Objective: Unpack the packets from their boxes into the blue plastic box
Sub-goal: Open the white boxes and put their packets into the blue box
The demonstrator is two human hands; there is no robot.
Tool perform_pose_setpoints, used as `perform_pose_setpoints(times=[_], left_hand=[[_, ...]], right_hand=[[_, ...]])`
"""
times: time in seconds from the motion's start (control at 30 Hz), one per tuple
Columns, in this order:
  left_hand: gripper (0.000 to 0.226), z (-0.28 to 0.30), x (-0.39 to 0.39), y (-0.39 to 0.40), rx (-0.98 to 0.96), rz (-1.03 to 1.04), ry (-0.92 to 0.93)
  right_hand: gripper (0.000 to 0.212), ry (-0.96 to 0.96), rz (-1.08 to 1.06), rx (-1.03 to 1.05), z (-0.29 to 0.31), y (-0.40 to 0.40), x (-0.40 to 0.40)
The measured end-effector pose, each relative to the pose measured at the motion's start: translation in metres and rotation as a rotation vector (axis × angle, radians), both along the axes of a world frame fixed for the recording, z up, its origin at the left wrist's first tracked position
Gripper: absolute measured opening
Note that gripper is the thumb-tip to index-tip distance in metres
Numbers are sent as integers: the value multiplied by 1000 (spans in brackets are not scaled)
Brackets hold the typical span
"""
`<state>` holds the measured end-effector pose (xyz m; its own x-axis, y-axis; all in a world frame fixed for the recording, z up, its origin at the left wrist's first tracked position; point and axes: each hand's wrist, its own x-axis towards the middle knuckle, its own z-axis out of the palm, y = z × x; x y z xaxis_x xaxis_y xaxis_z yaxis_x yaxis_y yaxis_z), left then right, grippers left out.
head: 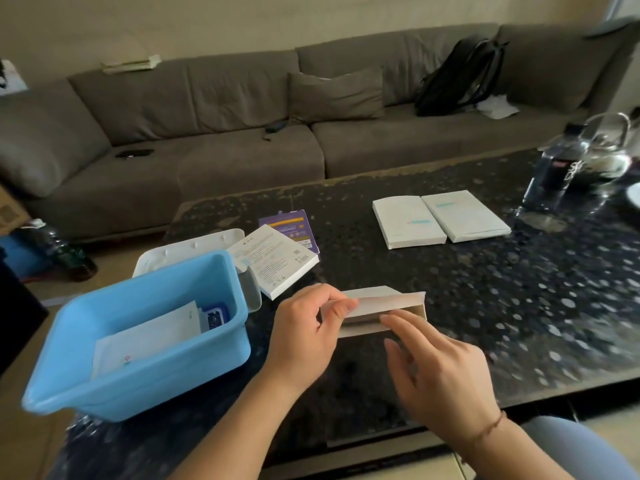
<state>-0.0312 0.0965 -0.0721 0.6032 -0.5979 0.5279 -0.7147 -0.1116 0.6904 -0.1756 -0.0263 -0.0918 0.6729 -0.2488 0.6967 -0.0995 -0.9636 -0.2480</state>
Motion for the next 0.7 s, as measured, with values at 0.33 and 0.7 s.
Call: perform_pose_setpoints(times=[0.33, 0.7], left_hand=[[21, 7, 4, -7, 57, 10, -3], [25, -2, 0, -4, 92, 16, -39]], right_hand=[[39, 328, -222, -104, 4, 9, 28], [32, 264, -237, -132, -1, 15, 21]])
